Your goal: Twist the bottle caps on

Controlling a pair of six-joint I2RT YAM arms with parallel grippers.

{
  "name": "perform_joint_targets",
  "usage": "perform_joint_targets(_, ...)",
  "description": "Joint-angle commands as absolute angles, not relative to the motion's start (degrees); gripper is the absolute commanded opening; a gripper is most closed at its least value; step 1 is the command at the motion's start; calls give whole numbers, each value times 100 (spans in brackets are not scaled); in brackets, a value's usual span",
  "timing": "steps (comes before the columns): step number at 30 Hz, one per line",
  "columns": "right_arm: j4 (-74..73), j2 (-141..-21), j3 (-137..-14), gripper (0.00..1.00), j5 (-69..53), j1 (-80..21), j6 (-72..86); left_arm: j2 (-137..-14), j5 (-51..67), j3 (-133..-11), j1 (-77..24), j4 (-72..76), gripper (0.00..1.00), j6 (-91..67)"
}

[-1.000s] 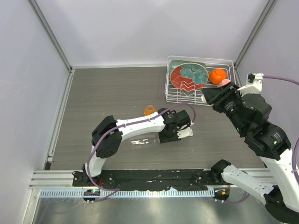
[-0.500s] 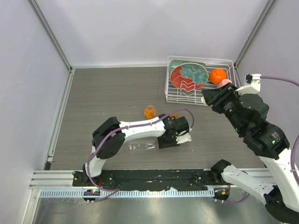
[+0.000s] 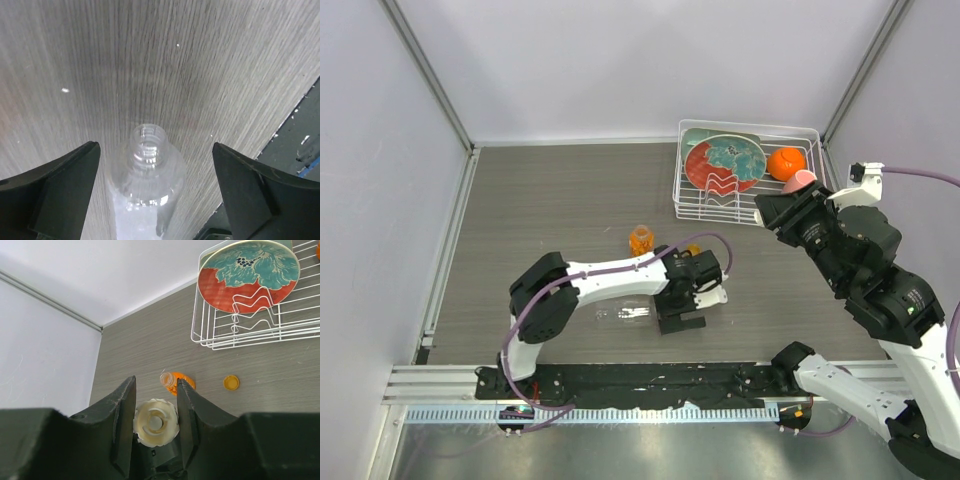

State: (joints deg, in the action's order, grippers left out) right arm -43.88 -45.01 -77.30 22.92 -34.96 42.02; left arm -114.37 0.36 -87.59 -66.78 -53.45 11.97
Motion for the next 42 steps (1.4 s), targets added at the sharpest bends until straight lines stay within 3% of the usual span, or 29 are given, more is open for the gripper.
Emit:
perform_joint_targets(1,-4271,-4518,-7787,15,2373,-3489,4078,-10855,-184,-8806,-6715,-5440,100,1230)
perform_joint_targets(12,-4351,-4474,-7857,16,2382,-3489,4008,-9230,-580,-8070,-6575,-5810,100,1704)
perform_joint_targets(16,-4351,-4482,-7814,16,2364,-3489,4017,-8816,-309,-7402,-5883,-5599,100,2099)
perform_joint_targets(22,-4333,-4447,-7699,16,2329,-3489,4078,-9105,-18,-6892,-5177,-5134,100,2329)
perform_joint_targets(42,-4333,-4482,-7708,15,2259,-3481,4131,-9510,440,-5872,-4676,-4210,100,2953)
